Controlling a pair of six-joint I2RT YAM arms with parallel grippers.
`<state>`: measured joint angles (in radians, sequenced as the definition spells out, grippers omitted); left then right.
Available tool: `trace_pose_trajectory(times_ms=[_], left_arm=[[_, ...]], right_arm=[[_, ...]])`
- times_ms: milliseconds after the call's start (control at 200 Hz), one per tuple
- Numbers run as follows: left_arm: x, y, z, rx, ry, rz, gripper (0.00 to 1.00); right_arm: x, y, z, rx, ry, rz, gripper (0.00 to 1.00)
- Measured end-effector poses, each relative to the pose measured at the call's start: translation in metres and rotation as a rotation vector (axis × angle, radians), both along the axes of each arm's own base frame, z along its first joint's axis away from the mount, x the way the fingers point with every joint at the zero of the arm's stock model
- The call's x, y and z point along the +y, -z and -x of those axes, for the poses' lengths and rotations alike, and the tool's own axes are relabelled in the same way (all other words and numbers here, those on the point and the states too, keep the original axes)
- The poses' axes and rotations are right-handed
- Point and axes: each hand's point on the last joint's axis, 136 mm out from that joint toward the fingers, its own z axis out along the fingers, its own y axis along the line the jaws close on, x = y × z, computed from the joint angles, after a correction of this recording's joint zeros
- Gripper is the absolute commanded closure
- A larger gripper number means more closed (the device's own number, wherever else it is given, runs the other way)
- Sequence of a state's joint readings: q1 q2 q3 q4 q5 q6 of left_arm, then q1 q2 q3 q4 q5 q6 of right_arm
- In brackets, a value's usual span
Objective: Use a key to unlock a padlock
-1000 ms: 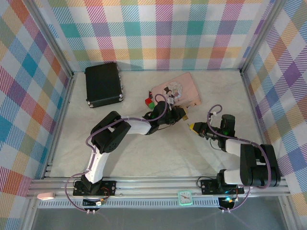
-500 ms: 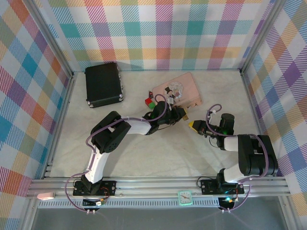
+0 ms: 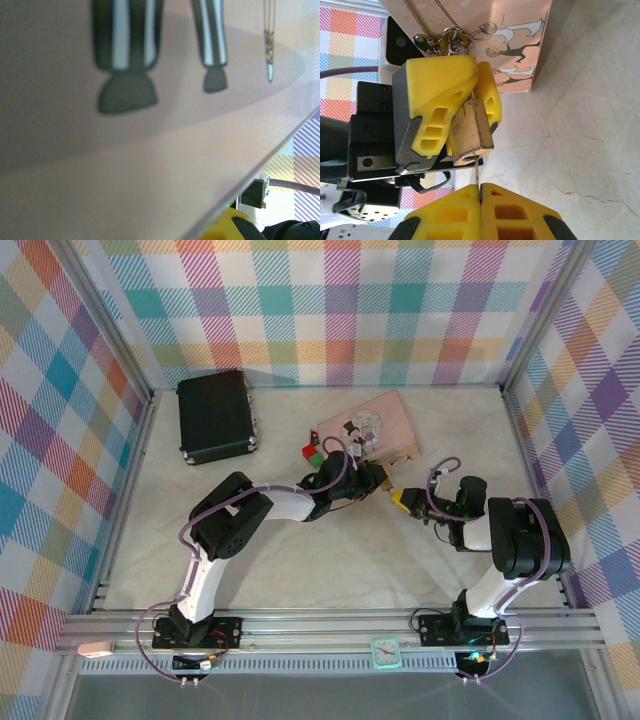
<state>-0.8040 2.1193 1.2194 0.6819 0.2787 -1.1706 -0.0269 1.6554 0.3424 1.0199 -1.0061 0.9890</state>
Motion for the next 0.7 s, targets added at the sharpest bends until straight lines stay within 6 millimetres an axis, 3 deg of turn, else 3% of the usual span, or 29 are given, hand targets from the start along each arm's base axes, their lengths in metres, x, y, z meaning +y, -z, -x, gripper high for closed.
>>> trace_pose_trajectory(times_ms=[700], left_arm=[[0.0,-0.0068,-0.0012,0.014,-0.02,0.053,1.0]], right_arm=[[0.0001,-0.0086,-0.0043,0.006,0.003,-0.015,1.0]])
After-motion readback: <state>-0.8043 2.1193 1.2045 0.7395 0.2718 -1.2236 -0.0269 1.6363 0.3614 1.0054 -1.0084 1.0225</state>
